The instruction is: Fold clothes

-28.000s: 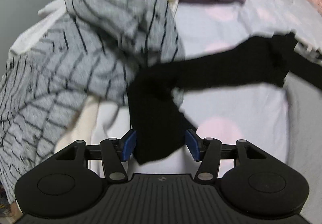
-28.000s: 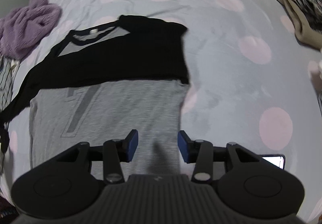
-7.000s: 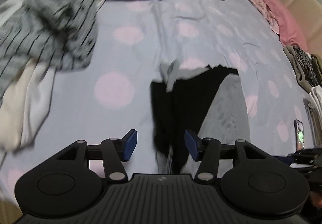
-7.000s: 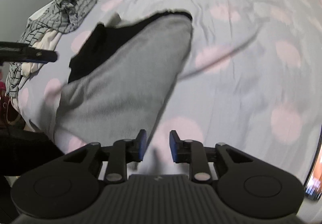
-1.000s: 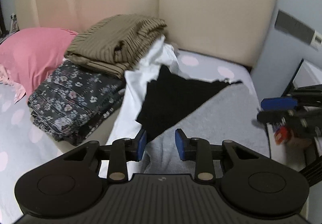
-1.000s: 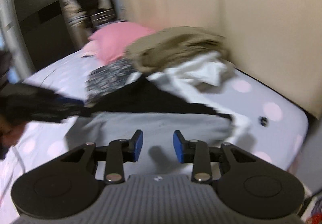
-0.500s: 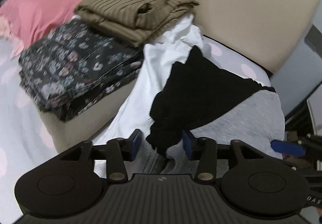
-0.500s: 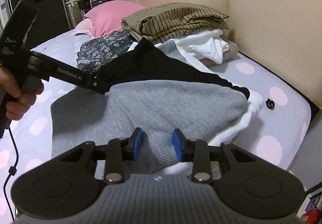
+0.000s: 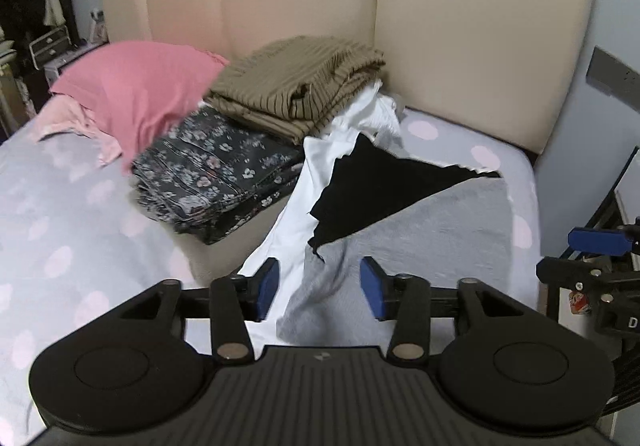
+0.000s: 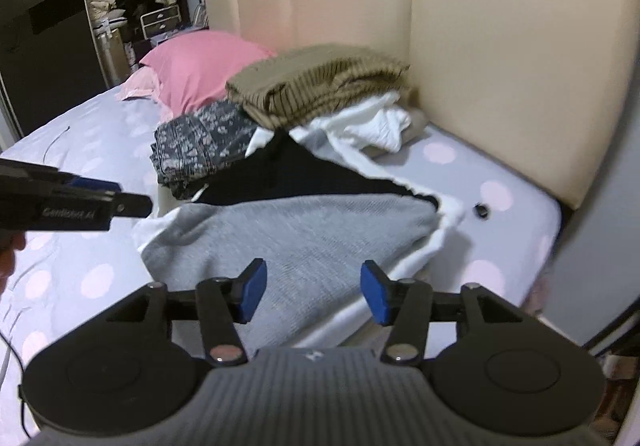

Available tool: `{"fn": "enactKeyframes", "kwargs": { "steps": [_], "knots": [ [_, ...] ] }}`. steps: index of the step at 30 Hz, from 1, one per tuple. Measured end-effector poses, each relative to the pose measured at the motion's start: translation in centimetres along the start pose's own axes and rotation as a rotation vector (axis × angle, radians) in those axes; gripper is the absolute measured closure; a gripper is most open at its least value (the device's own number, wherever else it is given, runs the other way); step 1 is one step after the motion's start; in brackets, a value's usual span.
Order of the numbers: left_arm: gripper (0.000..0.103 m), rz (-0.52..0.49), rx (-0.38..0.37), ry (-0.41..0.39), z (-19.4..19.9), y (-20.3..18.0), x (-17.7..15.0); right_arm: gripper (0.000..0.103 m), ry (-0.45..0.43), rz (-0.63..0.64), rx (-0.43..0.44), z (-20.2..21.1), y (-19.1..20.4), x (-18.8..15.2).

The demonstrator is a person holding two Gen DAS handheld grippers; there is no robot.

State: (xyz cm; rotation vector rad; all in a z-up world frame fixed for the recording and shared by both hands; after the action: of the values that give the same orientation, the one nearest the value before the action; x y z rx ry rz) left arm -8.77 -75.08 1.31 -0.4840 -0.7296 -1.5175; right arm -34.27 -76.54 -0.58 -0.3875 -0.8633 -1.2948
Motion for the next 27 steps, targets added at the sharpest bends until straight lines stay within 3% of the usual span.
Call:
{"fn": "enactKeyframes", "kwargs": {
  "steps": [6, 9, 14, 18, 27],
  "knots": [
    [0.047, -0.006, 0.089, -0.038, 5.6, -0.6, -0.3, 0.046, -0.053, 0.003, -0.053, 5.9, 1.0, -0.5],
    [0.042, -0.018, 0.134, -0.069, 8.0, -1.3, -0.7, 0.04, -0.078, -0.021, -0.064, 7.9, 1.2, -1.0],
    [0.035, 0.004, 0.155, -0.103, 10.6, -2.6, -2.5, 0.04, -0.132, -0.09, -0.098, 10.4, 0.6, -2.7],
    [0.029, 0.014, 0.158, -0.112, 11.4, -3.7, -4.5, 0.04, -0.143, -0.139, -0.122, 11.0, -0.3, -5.1],
    [0.029, 0.07, 0.147, -0.074, 10.8, -5.7, -8.6, 0.04, -0.133, -0.182, -0.173, 10.8, -2.2, -10.1]
  ]
}}
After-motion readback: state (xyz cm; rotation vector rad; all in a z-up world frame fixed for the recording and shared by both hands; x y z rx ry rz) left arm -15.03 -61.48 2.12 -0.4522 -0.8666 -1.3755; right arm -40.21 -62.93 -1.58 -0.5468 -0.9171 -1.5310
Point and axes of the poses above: each gripper's, at about its wrist camera, not at the fingertips, and z roughly against the way its jaws point, y to its left, x to its top, the point moved 10 cm from there along -z, roughly the way its jaws point, and after that the axes turned 12 degrees about -z, right-handed, at the moved point
